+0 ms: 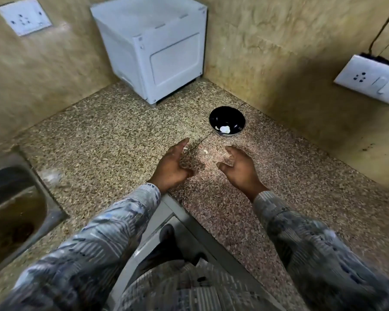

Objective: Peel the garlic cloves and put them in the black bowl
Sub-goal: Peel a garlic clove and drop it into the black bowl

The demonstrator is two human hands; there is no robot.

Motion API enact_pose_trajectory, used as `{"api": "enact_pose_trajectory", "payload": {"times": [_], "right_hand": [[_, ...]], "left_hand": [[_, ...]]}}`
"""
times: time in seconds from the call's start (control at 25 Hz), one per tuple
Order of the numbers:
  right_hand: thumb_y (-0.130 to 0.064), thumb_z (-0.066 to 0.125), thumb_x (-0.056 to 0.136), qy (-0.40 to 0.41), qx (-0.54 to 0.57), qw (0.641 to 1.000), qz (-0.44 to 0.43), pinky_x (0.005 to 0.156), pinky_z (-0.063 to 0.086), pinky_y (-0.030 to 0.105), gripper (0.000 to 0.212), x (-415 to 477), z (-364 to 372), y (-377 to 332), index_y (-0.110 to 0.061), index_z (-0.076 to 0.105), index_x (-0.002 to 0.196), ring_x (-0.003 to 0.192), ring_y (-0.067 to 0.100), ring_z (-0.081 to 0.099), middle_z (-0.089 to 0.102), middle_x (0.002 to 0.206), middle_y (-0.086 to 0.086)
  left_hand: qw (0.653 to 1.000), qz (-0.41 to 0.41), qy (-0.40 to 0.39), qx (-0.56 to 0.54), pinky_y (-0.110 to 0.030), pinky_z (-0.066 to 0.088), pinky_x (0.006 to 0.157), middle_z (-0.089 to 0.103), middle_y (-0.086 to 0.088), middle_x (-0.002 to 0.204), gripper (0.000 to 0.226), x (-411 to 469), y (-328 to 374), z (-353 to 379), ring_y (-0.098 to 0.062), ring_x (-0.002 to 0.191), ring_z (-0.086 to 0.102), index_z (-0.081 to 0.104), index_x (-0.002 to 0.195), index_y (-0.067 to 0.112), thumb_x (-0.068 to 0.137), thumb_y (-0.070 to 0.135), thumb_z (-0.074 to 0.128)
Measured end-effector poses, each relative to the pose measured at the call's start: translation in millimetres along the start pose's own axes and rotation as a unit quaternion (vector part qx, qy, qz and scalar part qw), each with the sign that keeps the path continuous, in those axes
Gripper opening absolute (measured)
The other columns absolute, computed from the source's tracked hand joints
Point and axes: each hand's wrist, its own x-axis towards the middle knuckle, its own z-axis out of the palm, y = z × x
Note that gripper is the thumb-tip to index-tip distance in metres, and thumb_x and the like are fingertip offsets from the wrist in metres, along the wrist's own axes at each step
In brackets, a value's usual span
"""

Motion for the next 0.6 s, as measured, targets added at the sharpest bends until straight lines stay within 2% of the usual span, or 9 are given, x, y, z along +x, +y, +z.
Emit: {"api": "enact_pose_trajectory", "payload": {"times": [0.04, 0.08, 0.16, 0.24, 0.36, 0.44, 0.52, 0.6], "right_hand": [[-0.031, 0.076, 0.091, -0.004, 0.005, 1.0, 0.008, 0.109, 0.048, 0.038, 0.061, 10, 3, 3, -0.013, 0.055, 0.145, 0.125, 0.026, 0.06, 0.058, 0.145, 0.01], [-0.031, 0.075, 0.091, -0.006, -0.002, 1.0, 0.012, 0.108, 0.049, 0.043, 0.056, 21, 8, 7, -0.012, 0.058, 0.142, 0.124, 0.027, 0.061, 0.06, 0.142, 0.011], [-0.029, 0.073, 0.093, -0.016, -0.035, 0.999, 0.021, 0.105, 0.05, 0.045, 0.048, 47, 20, 11, -0.01, 0.064, 0.136, 0.119, 0.031, 0.064, 0.063, 0.137, 0.013], [-0.025, 0.07, 0.095, -0.032, -0.063, 0.997, 0.037, 0.106, 0.048, 0.042, 0.042, 71, 33, 7, -0.009, 0.066, 0.134, 0.118, 0.033, 0.064, 0.063, 0.136, 0.014], [-0.023, 0.066, 0.097, -0.062, -0.101, 0.991, 0.059, 0.108, 0.043, 0.036, 0.039, 108, 58, 3, -0.01, 0.066, 0.134, 0.125, 0.033, 0.058, 0.062, 0.137, 0.016], [-0.027, 0.064, 0.098, -0.088, -0.125, 0.985, 0.075, 0.109, 0.043, 0.036, 0.038, 133, 76, 7, -0.013, 0.066, 0.134, 0.128, 0.033, 0.055, 0.06, 0.138, 0.015], [-0.026, 0.062, 0.097, -0.099, -0.152, 0.979, 0.092, 0.102, 0.051, 0.042, 0.032, 149, 92, 11, -0.017, 0.068, 0.127, 0.123, 0.034, 0.057, 0.059, 0.133, 0.013], [-0.017, 0.059, 0.095, -0.098, -0.179, 0.974, 0.097, 0.092, 0.056, 0.045, 0.028, 150, 99, 11, -0.017, 0.068, 0.121, 0.114, 0.036, 0.061, 0.058, 0.126, 0.013]], "left_hand": [[1.0, -0.002, -0.003, 0.006, -0.015, 0.053, 0.079, 0.039, 0.004, 0.158, 0.104, 14, -1, 3, -0.006, 0.099, 0.061, 0.026, 0.158, 0.041, 0.077, 0.017, 0.086], [1.0, 0.0, -0.002, 0.021, -0.015, 0.053, 0.074, 0.043, 0.002, 0.155, 0.102, 27, -3, 4, -0.006, 0.092, 0.061, 0.028, 0.158, 0.037, 0.077, 0.017, 0.087], [0.998, -0.006, -0.007, 0.055, -0.028, 0.053, 0.088, 0.051, -0.003, 0.148, 0.098, 56, -13, 5, -0.019, 0.103, 0.064, 0.034, 0.156, 0.029, 0.075, 0.019, 0.088], [0.997, -0.041, -0.012, 0.064, -0.032, 0.05, 0.096, 0.056, -0.006, 0.142, 0.089, 81, -29, 2, -0.026, 0.112, 0.063, 0.042, 0.152, 0.025, 0.074, 0.021, 0.085], [0.992, -0.086, 0.002, 0.091, -0.031, 0.046, 0.105, 0.06, -0.005, 0.14, 0.075, 118, -73, -1, -0.024, 0.126, 0.058, 0.051, 0.146, 0.027, 0.076, 0.034, 0.076], [0.988, -0.08, -0.011, 0.132, -0.031, 0.045, 0.11, 0.062, 0.002, 0.139, 0.069, 146, -126, 9, -0.018, 0.13, 0.057, 0.057, 0.142, 0.029, 0.076, 0.045, 0.07], [0.987, -0.076, -0.014, 0.139, -0.026, 0.045, 0.11, 0.064, 0.006, 0.137, 0.063, 162, -151, 10, -0.015, 0.129, 0.059, 0.06, 0.138, 0.031, 0.076, 0.042, 0.065], [0.99, -0.092, -0.005, 0.11, -0.029, 0.05, 0.104, 0.068, 0.003, 0.131, 0.052, 166, -139, 4, -0.015, 0.12, 0.064, 0.063, 0.134, 0.032, 0.082, 0.034, 0.063]]}}
